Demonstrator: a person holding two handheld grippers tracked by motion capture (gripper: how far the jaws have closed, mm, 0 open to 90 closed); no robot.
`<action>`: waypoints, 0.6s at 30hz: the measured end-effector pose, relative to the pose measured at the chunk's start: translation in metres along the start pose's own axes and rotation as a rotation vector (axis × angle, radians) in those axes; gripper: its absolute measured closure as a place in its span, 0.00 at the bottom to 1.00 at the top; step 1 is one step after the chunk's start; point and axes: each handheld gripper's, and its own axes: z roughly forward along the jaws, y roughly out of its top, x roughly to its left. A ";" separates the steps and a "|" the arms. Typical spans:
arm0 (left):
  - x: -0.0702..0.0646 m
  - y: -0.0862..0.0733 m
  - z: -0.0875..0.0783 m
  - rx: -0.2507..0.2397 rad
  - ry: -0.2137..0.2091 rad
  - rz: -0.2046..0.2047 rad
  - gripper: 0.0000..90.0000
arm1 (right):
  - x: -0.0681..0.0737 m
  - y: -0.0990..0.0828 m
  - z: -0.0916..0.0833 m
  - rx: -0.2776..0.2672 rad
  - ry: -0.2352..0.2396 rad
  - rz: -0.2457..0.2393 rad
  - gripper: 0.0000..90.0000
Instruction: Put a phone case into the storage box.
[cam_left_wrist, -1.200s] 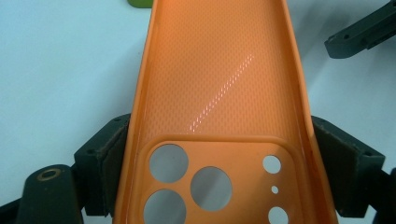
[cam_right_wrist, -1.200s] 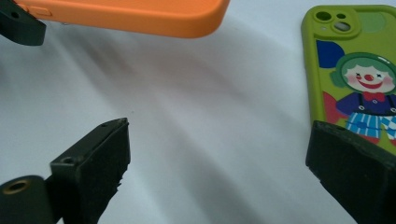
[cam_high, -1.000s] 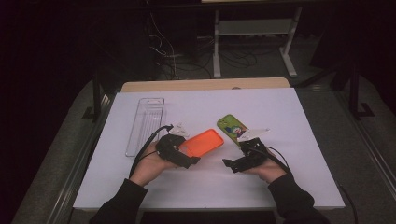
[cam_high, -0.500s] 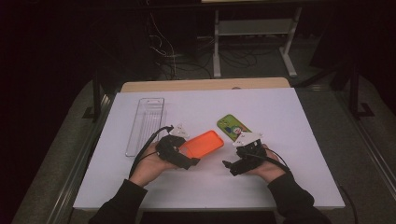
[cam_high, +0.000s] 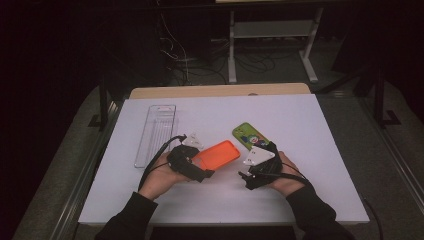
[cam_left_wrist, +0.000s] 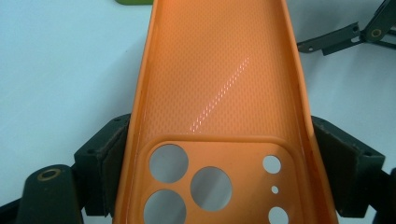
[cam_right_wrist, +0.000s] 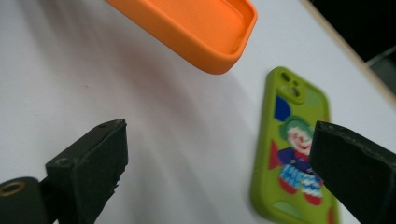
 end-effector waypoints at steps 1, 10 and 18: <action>0.000 0.000 0.000 0.002 0.001 0.002 0.17 | 0.002 0.001 -0.001 -0.002 -0.016 -0.033 0.04; 0.000 0.000 0.000 0.003 0.000 0.009 0.17 | 0.008 0.004 0.000 -0.002 -0.075 -0.128 0.04; -0.001 0.001 0.001 -0.010 0.000 0.003 0.17 | 0.013 0.007 -0.003 -0.002 -0.142 -0.278 0.04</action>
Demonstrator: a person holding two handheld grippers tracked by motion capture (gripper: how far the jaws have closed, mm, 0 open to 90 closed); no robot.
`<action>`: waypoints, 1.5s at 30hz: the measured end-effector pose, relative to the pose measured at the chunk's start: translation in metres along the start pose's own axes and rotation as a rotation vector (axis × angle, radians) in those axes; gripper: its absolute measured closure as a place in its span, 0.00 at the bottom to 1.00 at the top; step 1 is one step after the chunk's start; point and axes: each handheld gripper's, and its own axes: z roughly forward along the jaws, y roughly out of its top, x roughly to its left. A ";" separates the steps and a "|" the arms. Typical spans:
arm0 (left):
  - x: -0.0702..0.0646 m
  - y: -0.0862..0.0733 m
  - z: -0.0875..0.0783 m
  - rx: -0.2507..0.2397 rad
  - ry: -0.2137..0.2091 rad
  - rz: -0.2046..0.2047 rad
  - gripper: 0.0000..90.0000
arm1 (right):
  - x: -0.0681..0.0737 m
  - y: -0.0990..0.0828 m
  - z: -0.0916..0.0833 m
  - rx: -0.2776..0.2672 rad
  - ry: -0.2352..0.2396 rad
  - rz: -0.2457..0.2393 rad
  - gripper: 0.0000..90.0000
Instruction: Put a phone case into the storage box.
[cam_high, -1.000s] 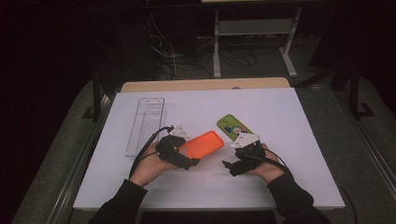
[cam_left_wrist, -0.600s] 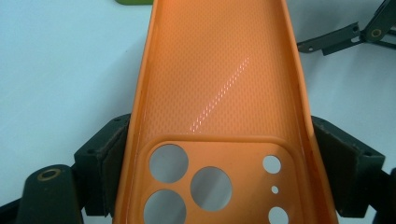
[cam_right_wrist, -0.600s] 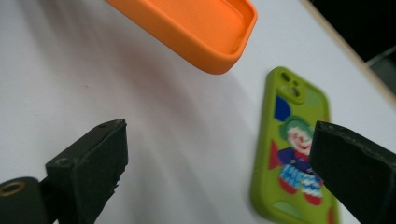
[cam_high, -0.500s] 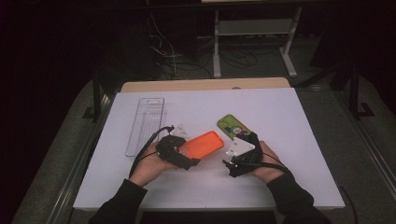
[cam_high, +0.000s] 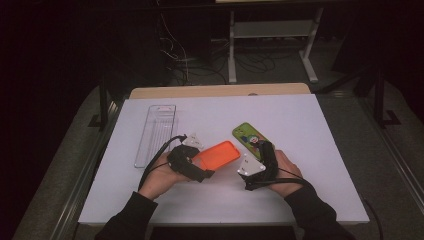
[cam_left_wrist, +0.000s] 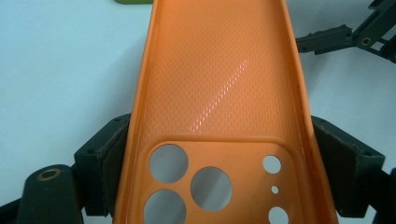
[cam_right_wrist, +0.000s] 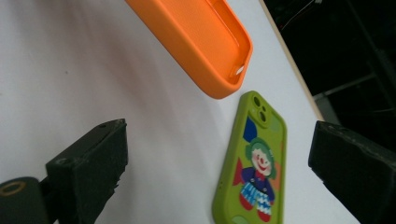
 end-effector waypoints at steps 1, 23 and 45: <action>0.000 0.000 0.000 0.000 -0.001 0.000 0.17 | 0.001 0.001 0.000 0.000 -0.015 -0.013 0.04; -0.002 -0.001 0.001 0.014 -0.004 -0.017 0.17 | 0.027 0.016 0.001 -0.017 -0.210 -0.375 0.06; 0.003 0.000 -0.003 0.025 0.010 0.010 0.17 | 0.031 0.038 0.018 -0.072 -0.265 -0.505 0.13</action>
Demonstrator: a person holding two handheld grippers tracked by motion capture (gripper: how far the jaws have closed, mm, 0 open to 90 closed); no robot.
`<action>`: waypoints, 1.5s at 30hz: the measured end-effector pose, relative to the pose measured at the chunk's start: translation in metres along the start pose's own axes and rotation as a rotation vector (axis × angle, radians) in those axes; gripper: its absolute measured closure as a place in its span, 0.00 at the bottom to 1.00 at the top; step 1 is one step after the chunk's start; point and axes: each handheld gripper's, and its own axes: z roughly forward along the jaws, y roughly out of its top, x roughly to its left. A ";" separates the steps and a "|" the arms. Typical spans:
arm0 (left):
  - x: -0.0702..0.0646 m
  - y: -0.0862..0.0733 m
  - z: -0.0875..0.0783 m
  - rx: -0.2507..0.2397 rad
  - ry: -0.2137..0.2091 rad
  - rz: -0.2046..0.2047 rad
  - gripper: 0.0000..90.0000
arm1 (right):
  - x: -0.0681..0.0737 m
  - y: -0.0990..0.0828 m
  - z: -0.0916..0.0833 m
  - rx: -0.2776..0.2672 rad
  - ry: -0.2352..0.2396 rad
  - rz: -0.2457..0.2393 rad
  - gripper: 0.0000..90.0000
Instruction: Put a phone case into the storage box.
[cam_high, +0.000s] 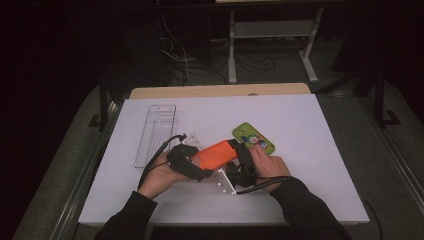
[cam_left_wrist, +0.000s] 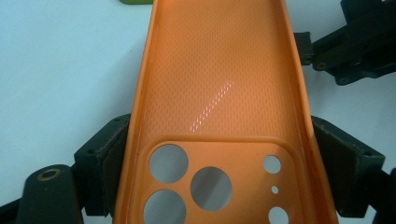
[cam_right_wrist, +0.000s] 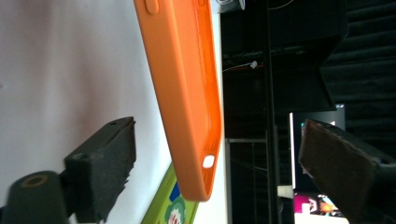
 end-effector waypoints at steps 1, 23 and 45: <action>0.000 0.000 0.001 -0.007 0.001 -0.008 0.17 | 0.001 0.001 0.001 0.008 0.007 0.009 0.14; 0.001 0.000 0.001 -0.001 0.004 0.003 0.17 | 0.019 0.009 0.001 -0.017 -0.086 -0.073 0.66; -0.002 0.000 0.005 -0.014 0.001 -0.014 0.17 | 0.024 0.011 0.000 -0.017 -0.048 -0.093 0.86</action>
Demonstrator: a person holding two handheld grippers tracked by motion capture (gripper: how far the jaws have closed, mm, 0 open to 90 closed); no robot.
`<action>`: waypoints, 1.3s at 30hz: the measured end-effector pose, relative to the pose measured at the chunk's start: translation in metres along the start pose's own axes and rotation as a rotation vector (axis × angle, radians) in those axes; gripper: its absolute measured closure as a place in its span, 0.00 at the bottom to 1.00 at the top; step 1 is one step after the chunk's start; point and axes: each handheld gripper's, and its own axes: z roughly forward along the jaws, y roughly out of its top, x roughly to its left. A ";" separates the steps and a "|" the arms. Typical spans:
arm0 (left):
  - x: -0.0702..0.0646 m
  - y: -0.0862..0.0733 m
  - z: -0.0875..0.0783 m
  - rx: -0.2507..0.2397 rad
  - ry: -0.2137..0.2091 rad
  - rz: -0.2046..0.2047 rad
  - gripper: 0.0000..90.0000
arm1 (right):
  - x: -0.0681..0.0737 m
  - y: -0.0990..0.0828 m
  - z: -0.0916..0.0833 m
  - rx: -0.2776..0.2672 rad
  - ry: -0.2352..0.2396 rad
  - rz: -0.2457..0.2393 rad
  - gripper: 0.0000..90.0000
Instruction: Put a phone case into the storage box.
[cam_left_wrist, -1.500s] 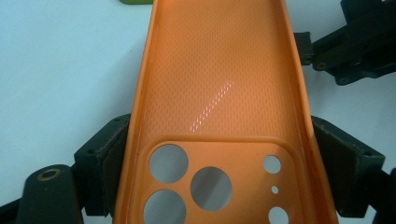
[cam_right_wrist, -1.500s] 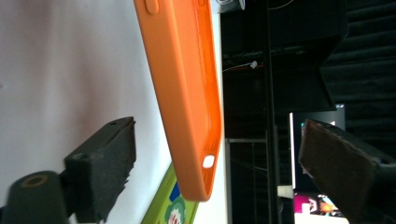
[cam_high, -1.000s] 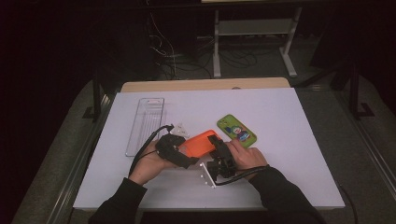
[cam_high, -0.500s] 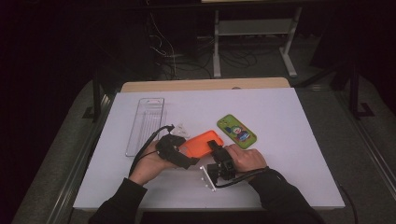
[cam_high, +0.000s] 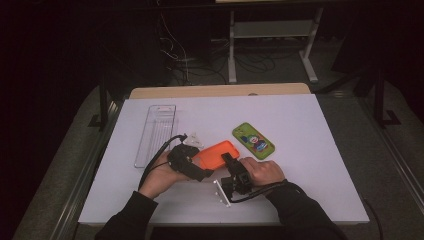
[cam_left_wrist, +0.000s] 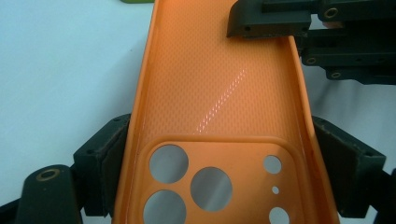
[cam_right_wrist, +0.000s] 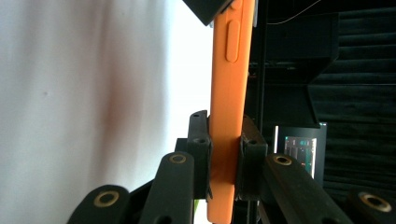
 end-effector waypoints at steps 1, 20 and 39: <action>0.002 0.000 -0.001 0.023 0.000 0.029 0.17 | 0.000 0.000 0.000 -0.001 -0.001 -0.002 0.86; 0.006 -0.003 -0.015 -0.055 -0.044 -0.008 0.01 | -0.006 -0.014 0.000 0.045 0.004 0.047 0.87; 0.014 -0.009 -0.020 -0.007 -0.009 0.039 0.01 | -0.018 -0.041 0.000 0.090 0.053 0.246 0.87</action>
